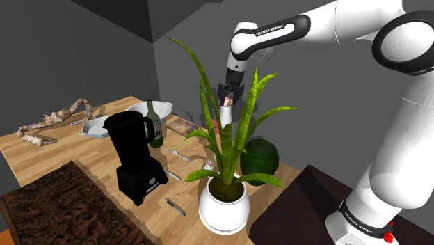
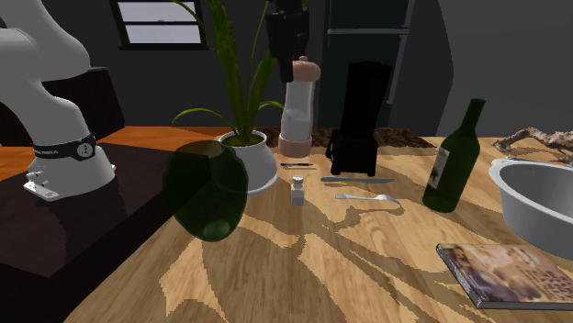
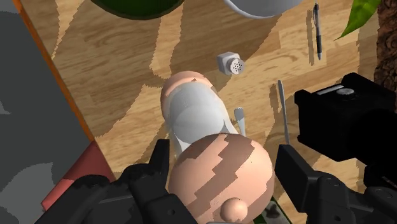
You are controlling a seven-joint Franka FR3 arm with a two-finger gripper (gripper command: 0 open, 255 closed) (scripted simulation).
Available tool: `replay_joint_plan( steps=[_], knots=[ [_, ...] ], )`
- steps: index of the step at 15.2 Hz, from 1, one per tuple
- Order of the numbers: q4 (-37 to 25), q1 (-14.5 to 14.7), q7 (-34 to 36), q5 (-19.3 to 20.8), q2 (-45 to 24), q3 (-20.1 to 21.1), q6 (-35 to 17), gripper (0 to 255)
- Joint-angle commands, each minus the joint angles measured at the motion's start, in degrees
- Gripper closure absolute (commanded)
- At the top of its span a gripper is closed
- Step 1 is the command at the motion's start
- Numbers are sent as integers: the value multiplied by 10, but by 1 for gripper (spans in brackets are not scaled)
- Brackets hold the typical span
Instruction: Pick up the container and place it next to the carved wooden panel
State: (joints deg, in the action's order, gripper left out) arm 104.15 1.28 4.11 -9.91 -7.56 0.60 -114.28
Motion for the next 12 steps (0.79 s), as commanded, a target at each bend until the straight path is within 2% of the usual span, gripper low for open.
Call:
replay_joint_plan(
  steps=[1,4,12],
  knots=[
    [-13,-1,2,1,3,-1,16,255],
    [-28,-1,5,2,6,-1,34,255],
    [-43,58,111,15,-7,43,19,255]
  ],
)
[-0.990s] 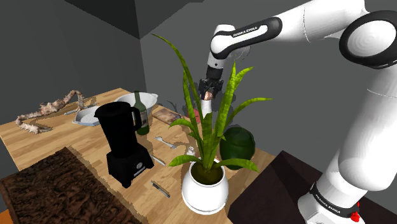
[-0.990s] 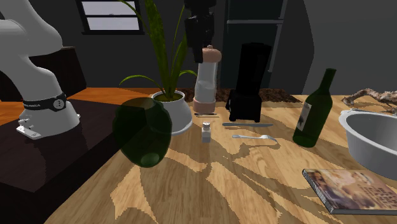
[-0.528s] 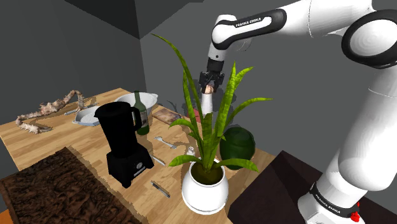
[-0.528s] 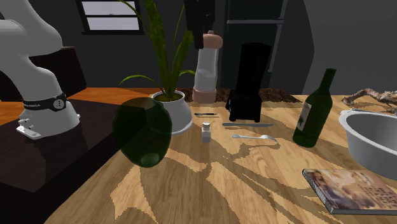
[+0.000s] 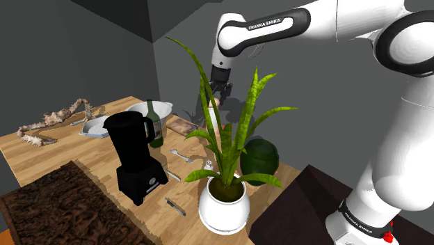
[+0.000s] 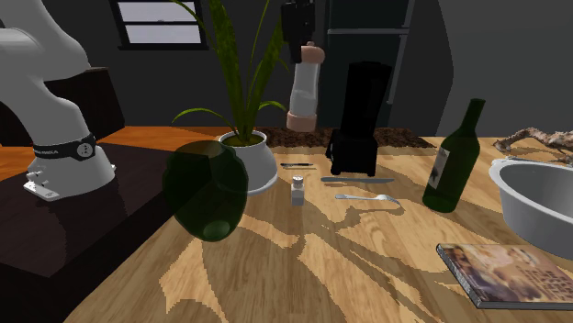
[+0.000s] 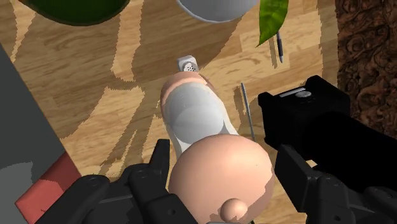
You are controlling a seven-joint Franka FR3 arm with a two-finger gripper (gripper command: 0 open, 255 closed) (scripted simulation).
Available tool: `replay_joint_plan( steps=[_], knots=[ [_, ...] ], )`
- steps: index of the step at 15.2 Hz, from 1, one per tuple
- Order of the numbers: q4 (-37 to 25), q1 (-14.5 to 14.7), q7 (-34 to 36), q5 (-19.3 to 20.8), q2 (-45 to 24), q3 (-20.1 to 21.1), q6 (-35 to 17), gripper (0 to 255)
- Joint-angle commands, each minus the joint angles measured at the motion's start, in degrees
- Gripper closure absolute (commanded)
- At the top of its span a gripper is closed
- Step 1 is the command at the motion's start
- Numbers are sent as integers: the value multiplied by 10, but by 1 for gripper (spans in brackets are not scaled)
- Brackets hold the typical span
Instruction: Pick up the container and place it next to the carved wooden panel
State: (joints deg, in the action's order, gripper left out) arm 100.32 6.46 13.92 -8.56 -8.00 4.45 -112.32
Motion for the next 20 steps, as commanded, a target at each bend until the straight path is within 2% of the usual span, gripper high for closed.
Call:
replay_joint_plan(
  steps=[1,12,20],
  knots=[
    [-10,14,26,4,-7,10,-1,255],
    [-113,102,170,40,-85,58,7,255],
    [-64,102,165,40,-94,57,-51,255]
  ],
)
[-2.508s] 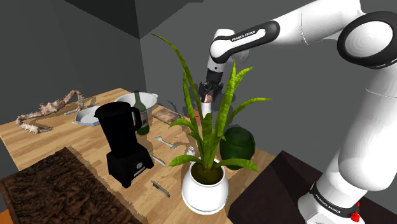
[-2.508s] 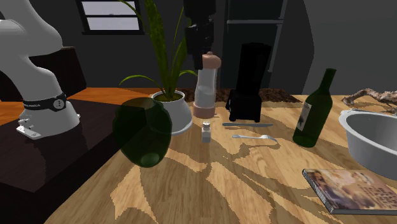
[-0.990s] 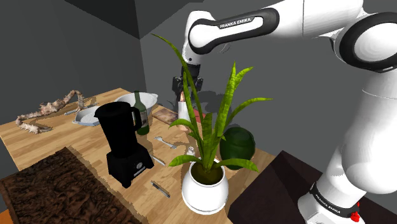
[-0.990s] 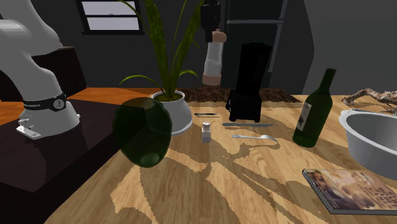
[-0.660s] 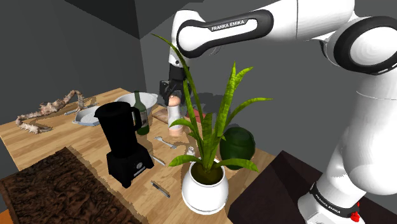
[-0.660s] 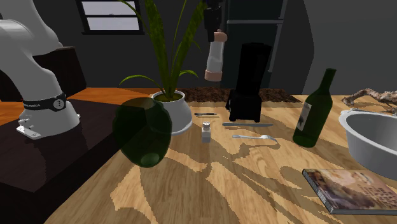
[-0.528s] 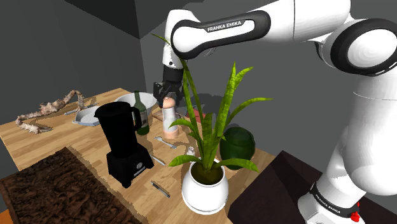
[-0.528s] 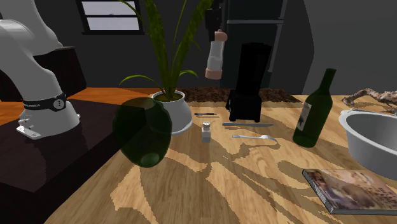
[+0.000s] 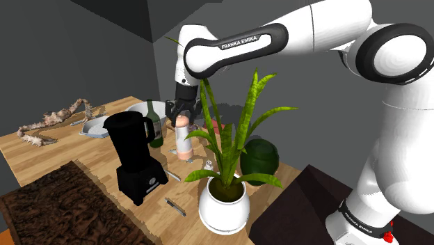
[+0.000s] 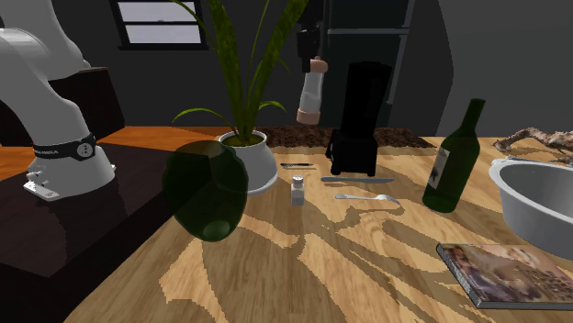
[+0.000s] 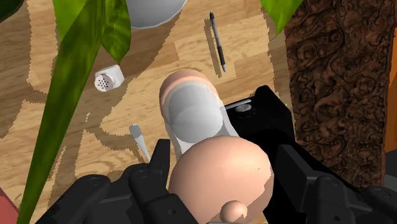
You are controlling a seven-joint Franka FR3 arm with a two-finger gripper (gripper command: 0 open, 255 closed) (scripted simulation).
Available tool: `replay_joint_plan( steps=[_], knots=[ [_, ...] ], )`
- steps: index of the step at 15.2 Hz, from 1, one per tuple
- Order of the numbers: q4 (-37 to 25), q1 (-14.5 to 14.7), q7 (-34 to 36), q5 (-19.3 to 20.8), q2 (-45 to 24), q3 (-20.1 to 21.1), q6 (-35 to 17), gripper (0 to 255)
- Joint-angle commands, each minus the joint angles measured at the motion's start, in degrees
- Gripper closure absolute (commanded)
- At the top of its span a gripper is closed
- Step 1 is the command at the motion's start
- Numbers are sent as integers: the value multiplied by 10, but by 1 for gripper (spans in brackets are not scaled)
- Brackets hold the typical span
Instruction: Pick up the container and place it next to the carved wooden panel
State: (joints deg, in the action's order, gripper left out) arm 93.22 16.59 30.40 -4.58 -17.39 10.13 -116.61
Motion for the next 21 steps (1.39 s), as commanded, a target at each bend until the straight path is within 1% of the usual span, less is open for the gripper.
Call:
replay_joint_plan(
  steps=[1,11,21],
  knots=[
    [13,1,0,0,-2,0,-15,255],
    [59,2,-6,1,-25,-1,-84,255],
    [91,4,-11,3,-58,-2,-148,255]
  ],
)
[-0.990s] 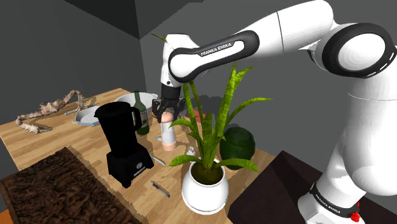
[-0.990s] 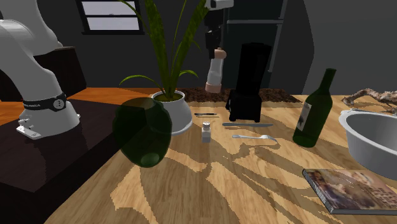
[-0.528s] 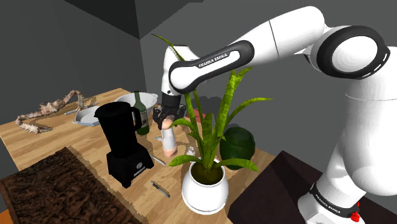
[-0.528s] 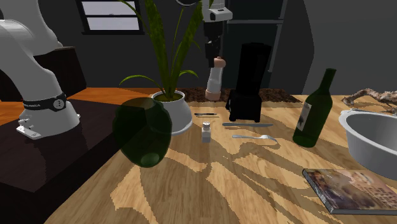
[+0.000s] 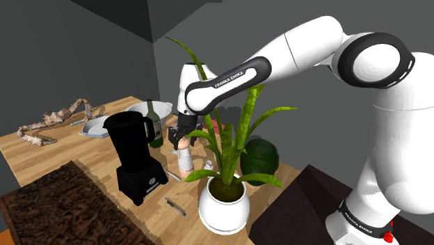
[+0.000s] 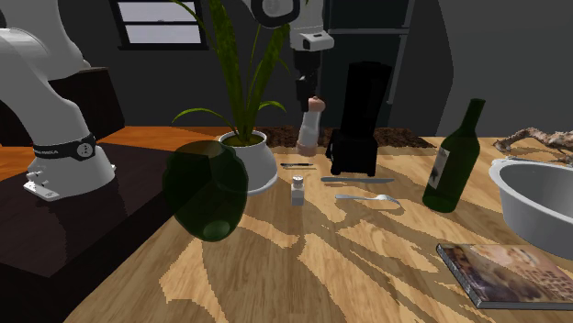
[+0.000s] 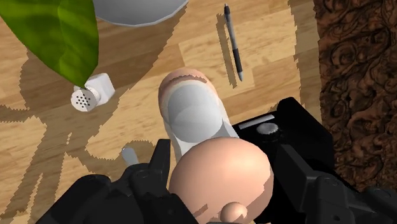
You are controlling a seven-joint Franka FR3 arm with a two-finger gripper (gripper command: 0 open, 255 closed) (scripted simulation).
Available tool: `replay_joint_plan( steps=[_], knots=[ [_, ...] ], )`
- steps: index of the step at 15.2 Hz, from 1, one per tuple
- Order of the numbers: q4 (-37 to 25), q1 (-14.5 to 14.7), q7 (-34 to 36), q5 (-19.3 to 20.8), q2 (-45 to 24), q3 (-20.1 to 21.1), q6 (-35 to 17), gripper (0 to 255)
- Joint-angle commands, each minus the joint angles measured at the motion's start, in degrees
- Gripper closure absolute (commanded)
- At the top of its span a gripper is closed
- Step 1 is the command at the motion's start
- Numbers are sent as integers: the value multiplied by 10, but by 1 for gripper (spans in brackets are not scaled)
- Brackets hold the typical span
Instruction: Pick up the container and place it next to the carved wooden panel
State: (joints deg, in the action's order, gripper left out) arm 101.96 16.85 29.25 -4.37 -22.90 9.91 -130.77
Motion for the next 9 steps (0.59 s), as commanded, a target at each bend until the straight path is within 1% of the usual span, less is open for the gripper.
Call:
replay_joint_plan(
  steps=[1,9],
  knots=[
    [6,1,0,1,-7,0,-13,255],
    [21,3,-3,3,-40,-2,-62,255]
  ],
)
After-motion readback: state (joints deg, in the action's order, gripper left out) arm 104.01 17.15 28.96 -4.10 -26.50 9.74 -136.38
